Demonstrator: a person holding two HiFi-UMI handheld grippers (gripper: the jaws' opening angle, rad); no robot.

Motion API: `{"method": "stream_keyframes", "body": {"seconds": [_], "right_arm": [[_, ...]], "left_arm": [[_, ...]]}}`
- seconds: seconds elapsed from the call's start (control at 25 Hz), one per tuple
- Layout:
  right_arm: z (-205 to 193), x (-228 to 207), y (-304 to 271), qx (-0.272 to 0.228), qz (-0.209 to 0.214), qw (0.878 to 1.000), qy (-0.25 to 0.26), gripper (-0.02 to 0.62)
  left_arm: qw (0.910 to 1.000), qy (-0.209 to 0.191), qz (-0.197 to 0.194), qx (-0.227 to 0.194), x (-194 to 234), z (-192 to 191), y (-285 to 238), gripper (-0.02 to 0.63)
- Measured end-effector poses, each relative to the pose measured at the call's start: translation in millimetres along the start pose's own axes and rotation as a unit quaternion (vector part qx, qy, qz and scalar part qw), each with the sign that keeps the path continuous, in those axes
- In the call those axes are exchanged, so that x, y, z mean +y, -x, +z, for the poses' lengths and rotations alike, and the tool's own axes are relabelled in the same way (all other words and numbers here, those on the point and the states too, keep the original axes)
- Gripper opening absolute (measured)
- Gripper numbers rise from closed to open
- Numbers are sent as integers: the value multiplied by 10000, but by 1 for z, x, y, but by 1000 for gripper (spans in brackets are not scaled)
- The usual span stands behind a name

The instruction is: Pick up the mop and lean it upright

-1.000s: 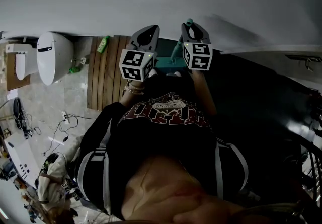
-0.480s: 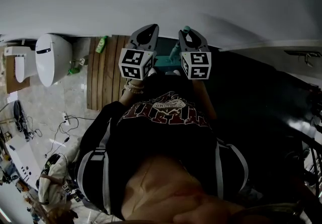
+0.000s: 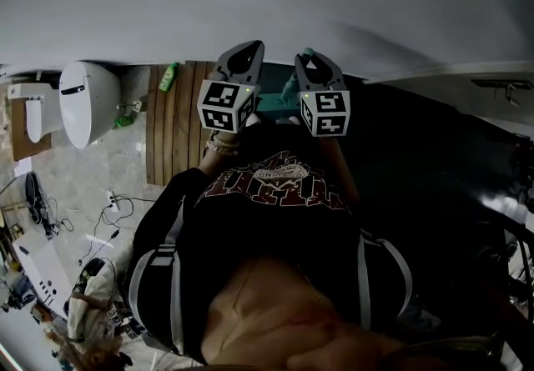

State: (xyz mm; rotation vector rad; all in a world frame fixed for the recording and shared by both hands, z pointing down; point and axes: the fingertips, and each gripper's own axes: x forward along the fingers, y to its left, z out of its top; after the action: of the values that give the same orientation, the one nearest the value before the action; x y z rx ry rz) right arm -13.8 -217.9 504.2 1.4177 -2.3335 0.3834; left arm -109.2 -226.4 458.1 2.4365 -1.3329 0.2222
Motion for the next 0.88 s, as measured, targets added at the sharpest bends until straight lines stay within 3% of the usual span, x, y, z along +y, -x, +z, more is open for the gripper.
{"method": "stream_keyframes", "body": {"seconds": [0.4, 0.88], "right_arm": [[-1, -2, -5, -9, 0, 10000, -16, 115], [-3, -7, -6, -38, -10, 10000, -5, 115]], "left_arm": [[9995, -292, -112, -77, -4, 3, -5, 40], [9998, -112, -170, -46, -11, -2, -6, 40]]}}
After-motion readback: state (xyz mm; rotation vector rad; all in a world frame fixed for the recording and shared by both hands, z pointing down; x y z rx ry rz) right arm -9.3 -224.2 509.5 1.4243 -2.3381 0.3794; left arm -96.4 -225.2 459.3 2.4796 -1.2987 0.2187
